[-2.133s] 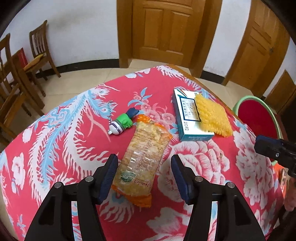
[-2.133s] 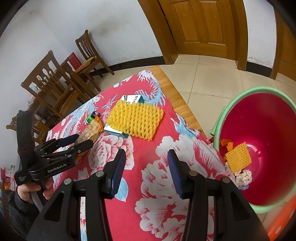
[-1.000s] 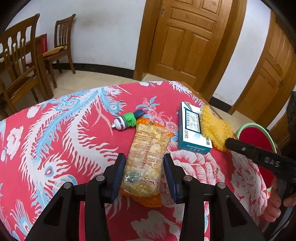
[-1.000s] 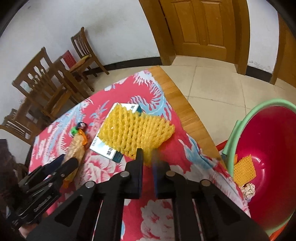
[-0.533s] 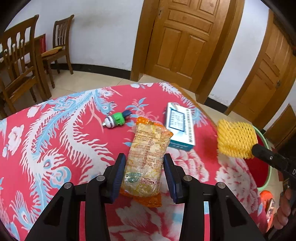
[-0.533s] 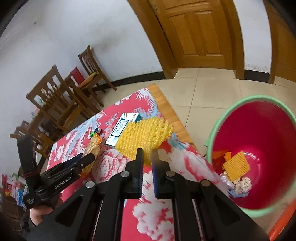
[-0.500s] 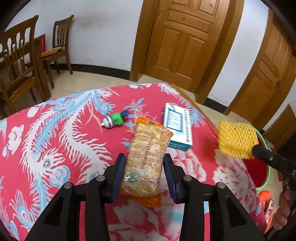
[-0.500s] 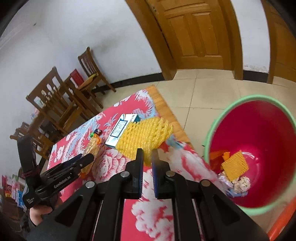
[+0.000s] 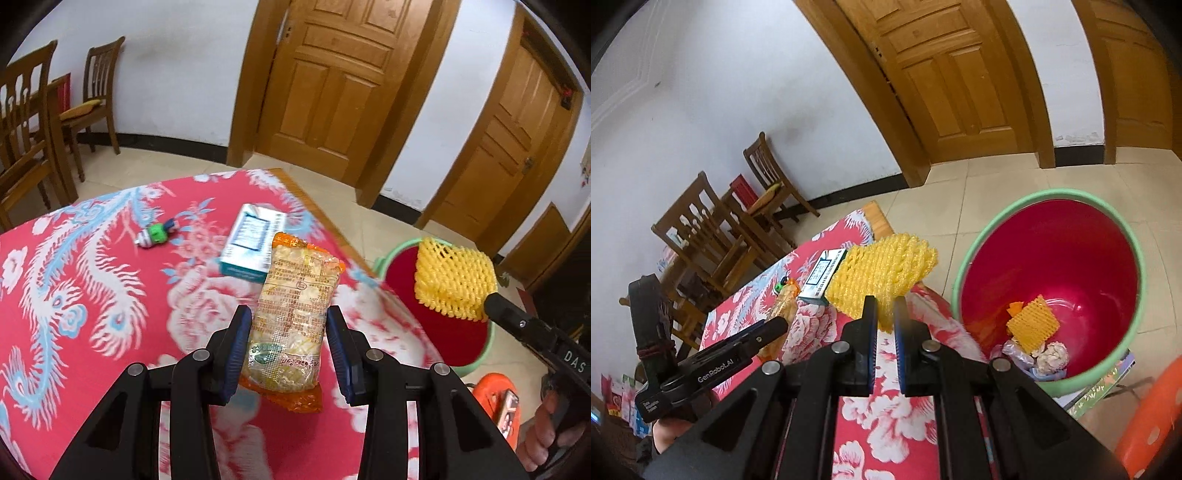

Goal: Collect trash
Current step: 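Lift the snack packet with the left tool while the right tool grasps the yellow foam sleeve, then carry both items over the red bin and open both tools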

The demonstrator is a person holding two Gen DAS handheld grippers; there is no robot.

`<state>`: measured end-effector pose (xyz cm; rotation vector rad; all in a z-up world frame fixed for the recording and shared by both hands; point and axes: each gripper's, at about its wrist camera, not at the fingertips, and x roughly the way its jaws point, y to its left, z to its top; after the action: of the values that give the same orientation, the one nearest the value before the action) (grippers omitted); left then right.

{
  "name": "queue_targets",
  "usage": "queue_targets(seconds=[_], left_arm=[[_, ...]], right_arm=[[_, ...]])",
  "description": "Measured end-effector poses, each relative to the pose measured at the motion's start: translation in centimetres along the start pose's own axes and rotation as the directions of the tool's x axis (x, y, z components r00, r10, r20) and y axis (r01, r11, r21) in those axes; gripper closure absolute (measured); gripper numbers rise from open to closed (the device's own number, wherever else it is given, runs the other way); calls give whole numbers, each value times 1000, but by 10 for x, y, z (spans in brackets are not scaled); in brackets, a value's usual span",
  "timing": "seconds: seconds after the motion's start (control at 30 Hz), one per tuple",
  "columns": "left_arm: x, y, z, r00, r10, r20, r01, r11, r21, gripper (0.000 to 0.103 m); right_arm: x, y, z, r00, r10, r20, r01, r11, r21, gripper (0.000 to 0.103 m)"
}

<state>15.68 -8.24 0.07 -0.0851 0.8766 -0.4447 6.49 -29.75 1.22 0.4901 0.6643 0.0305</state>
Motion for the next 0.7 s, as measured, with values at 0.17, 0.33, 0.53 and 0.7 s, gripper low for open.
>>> queue_targets(seconds=[0.17, 0.33, 0.53, 0.7], left_arm=[[-2, -24, -2, 1000, -28, 3, 28, 1000, 8, 61], [1, -47, -1, 999, -49, 1, 49, 999, 19, 61], [10, -73, 0, 997, -82, -13, 83, 996, 44, 61], [17, -89, 1, 995, -101, -24, 102, 993, 64, 61]], right_arm=[[-16, -18, -2, 1000, -12, 26, 12, 999, 33, 92], [-27, -38, -2, 998, -36, 48, 33, 997, 63, 92], [-34, -62, -1, 994, -85, 71, 78, 992, 99, 92], [-33, -83, -2, 988, -134, 76, 124, 984, 128, 92]])
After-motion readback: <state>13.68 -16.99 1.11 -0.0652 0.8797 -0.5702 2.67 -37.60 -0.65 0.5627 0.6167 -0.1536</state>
